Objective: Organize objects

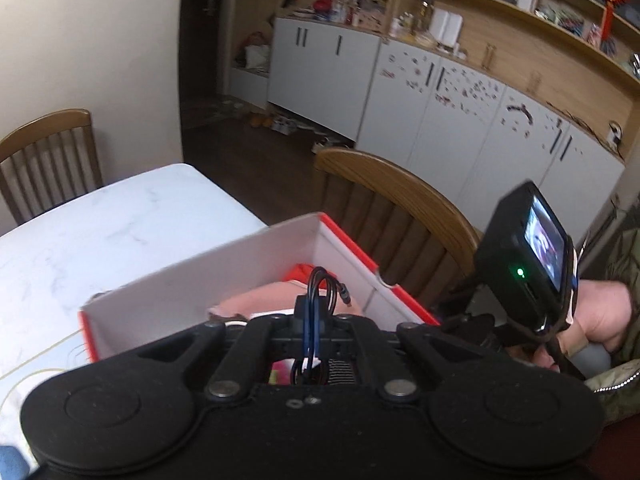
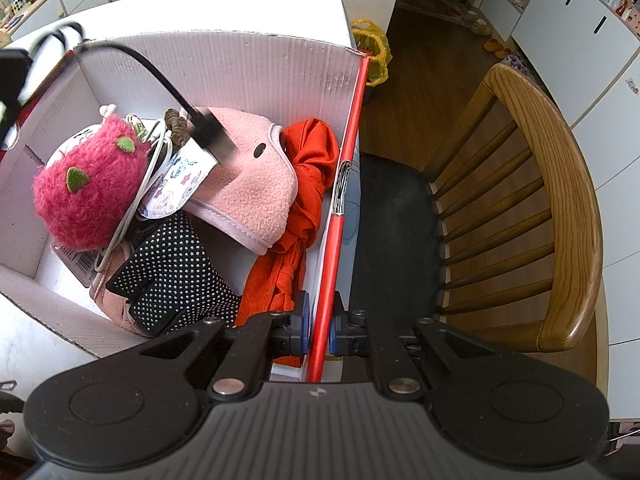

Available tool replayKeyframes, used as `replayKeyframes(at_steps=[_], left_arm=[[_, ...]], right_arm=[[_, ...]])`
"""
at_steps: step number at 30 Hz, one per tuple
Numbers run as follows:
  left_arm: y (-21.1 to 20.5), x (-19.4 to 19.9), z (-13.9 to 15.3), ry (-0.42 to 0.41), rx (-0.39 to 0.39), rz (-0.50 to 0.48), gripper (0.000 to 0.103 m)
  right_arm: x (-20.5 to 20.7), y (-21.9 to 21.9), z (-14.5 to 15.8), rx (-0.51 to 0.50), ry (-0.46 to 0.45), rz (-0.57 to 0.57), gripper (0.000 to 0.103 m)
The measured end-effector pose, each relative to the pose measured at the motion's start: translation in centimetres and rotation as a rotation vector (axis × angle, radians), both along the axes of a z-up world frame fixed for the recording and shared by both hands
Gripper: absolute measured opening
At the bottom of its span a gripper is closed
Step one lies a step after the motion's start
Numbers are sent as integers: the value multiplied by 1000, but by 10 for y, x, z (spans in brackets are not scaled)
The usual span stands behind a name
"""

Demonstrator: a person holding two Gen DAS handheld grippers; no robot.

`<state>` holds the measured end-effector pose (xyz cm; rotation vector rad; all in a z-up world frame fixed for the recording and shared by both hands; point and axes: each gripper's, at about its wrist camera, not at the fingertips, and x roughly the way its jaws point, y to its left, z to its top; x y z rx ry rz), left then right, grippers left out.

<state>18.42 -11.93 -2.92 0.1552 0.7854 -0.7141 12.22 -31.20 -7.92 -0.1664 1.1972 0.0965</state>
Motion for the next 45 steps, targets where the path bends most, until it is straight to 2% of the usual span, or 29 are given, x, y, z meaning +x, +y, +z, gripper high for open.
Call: replayKeyframes(at_steps=[8, 14, 20, 31, 40, 42, 45], left_arm=[[-18, 6, -30, 24, 57, -23, 0], [-22, 14, -50, 85, 98, -40, 0], [-34, 20, -64, 107, 162, -66, 0], [-38, 33, -85, 175, 218, -18, 1], [-32, 26, -73, 166, 179, 35, 19], [-31, 21, -69, 153, 171, 50, 28], [-27, 13, -61, 138, 155, 85, 38]], right_arm=[[0, 2, 2, 3, -1, 4, 9], [-1, 2, 1, 0, -2, 6, 9], [-2, 6, 1, -1, -4, 9, 9], [-1, 6, 2, 12, 5, 22, 9], [-1, -1, 1, 46, 6, 62, 11], [-1, -2, 2, 53, 0, 77, 11], [-2, -3, 4, 61, -12, 96, 11]])
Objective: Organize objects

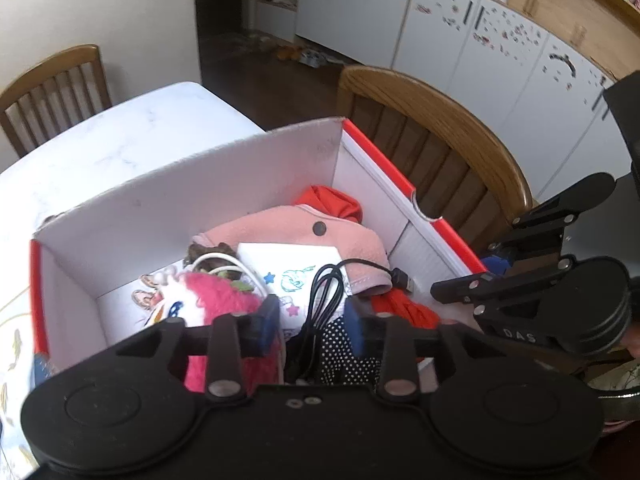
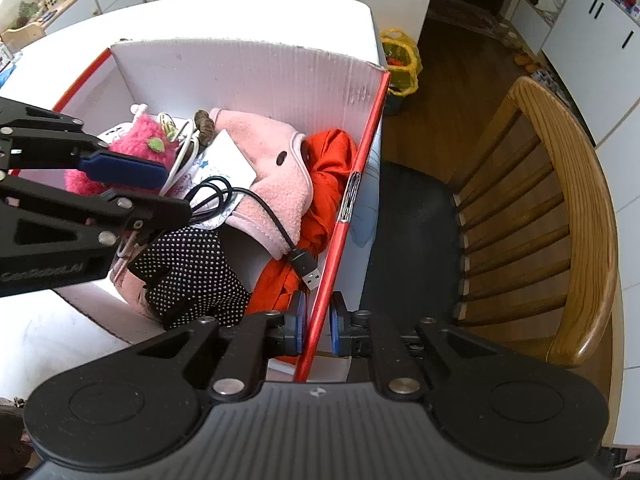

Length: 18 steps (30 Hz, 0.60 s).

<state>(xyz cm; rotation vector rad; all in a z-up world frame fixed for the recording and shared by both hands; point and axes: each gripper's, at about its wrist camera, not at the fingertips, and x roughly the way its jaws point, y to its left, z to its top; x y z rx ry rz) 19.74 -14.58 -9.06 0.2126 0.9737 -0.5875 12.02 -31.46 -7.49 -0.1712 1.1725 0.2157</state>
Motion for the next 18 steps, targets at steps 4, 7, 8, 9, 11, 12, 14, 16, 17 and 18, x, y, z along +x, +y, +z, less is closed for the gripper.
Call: replayKeyframes(at_steps=[4, 7, 8, 9, 11, 12, 14, 16, 17, 18], left_arm=[[7, -11, 11, -26, -15, 42, 52], [13, -21, 21, -63, -23, 67, 69], [15, -23, 25, -72, -28, 69, 71], [18, -25, 28, -81, -32, 69, 73], [23, -31, 35, -105, -38, 78, 80], [27, -33, 39, -114, -48, 83, 82], [34, -37, 46, -130, -64, 94, 84], [42, -43, 53, -153, -74, 104, 89], [47, -46, 57, -165, -79, 112, 91], [51, -49, 60, -173, -87, 115, 92]], right_arm=[[-4, -2, 4, 8, -21, 27, 12], [-7, -4, 11, 15, -59, 37, 12], [-9, -3, 16, 9, -81, 45, 12], [-10, -3, 20, 7, -100, 49, 12], [-13, -3, 28, 14, -127, 45, 12], [-15, -4, 33, 20, -137, 42, 12], [-19, -4, 42, 31, -161, 34, 12], [-25, -3, 50, 42, -187, 23, 12], [-28, -1, 54, 51, -202, 17, 12], [-33, 2, 58, 63, -215, 12, 12]])
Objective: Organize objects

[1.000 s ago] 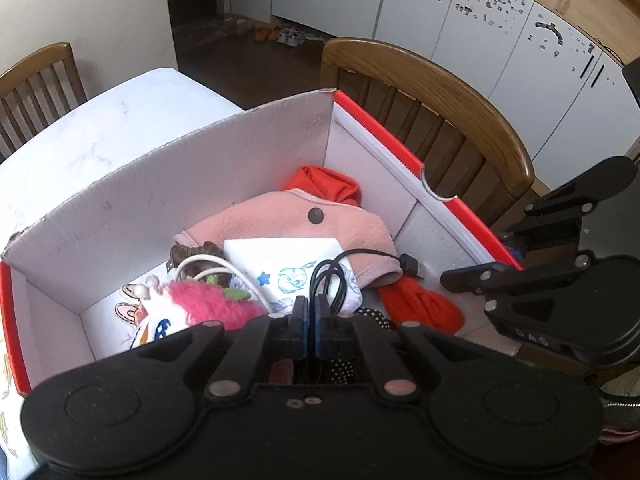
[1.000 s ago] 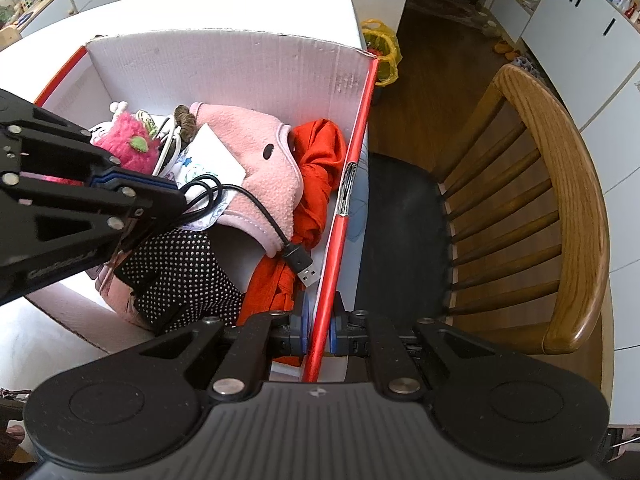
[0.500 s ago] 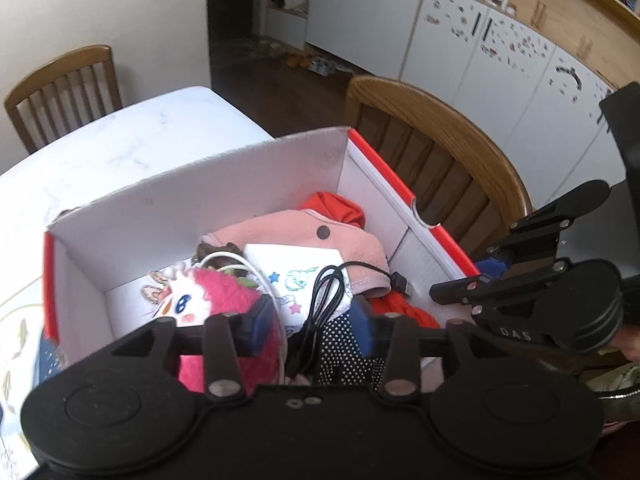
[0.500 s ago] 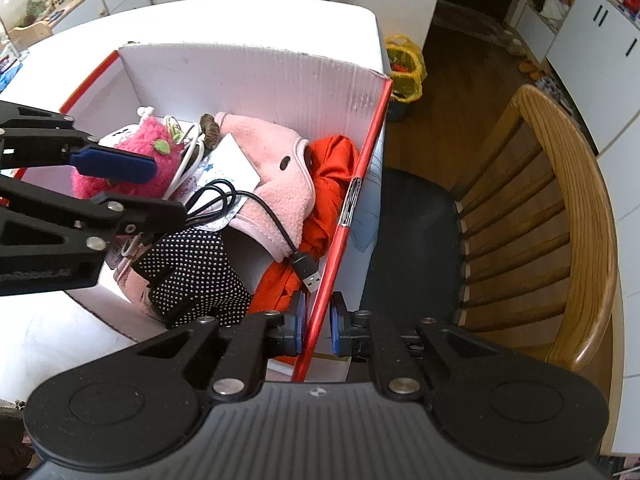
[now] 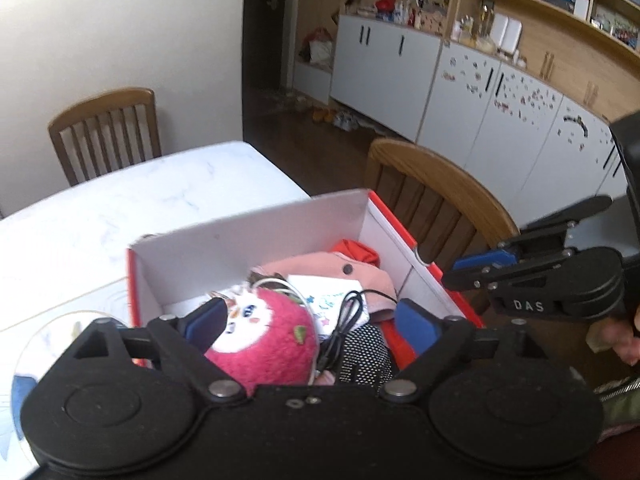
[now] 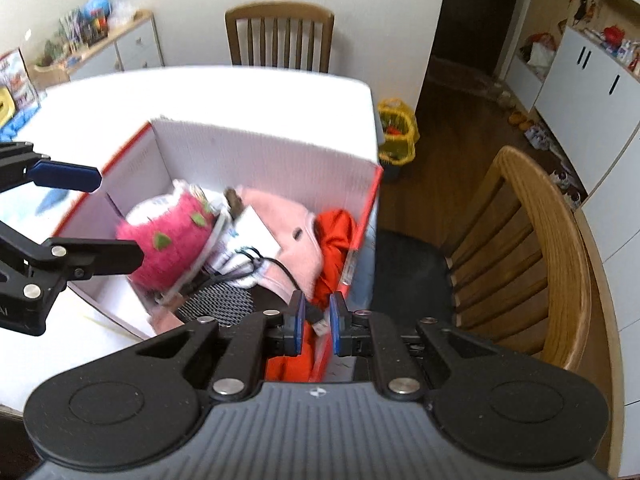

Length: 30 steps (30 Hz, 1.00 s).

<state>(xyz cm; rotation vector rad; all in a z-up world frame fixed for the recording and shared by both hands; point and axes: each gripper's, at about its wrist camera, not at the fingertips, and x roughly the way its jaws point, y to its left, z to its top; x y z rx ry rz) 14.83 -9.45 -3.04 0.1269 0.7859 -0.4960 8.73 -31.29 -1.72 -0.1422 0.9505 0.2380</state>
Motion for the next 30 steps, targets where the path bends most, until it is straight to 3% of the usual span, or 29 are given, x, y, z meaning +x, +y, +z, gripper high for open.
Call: replayKeyframes(at_steps=[8, 17, 20, 22, 24, 26, 30], left_arm=[[38, -26, 17, -46, -57, 32, 100], [66, -50, 23, -67, -100, 44, 101], [70, -56, 24, -76, -105, 48, 102], [73, -61, 25, -88, -105, 52, 102], [75, -65, 25, -103, -97, 57, 102], [76, -69, 25, -112, -91, 59, 102], [80, -74, 25, -113, -108, 60, 102]], right_arm=[[-36, 24, 27, 78, -79, -36, 12], [-76, 50, 46, 111, -166, -54, 13], [-89, 58, 49, 111, -206, -60, 20], [-97, 63, 52, 112, -240, -55, 29], [-105, 67, 54, 125, -276, -51, 46], [-114, 71, 56, 130, -312, -50, 55], [-125, 75, 58, 138, -348, -53, 63]])
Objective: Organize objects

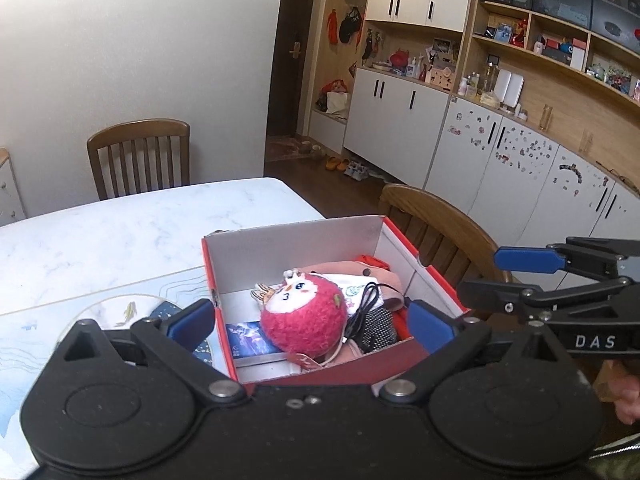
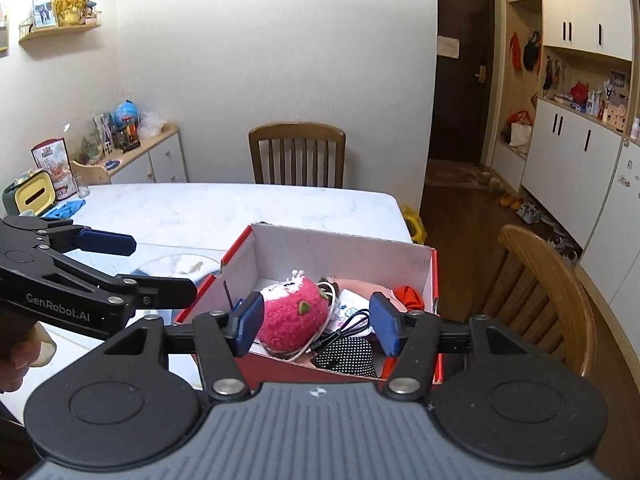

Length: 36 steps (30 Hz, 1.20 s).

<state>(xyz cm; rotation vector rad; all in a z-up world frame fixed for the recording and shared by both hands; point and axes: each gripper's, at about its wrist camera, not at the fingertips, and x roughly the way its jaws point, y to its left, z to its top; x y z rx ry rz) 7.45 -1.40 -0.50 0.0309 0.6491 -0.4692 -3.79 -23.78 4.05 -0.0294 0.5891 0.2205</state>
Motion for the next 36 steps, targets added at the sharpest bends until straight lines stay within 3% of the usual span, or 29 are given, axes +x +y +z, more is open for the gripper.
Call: replayKeyframes(at_steps=[5, 10, 36], left_arm=[[4, -5, -2, 2, -1, 14, 102], [6, -12, -3, 12, -10, 5, 102], [0, -18, -8, 16, 35, 3, 102]], right_arm=[[-10, 0, 1, 24, -44, -20, 86], [-17, 1, 1, 39, -77, -51, 98], [-31, 1, -11, 56, -43, -126, 99]])
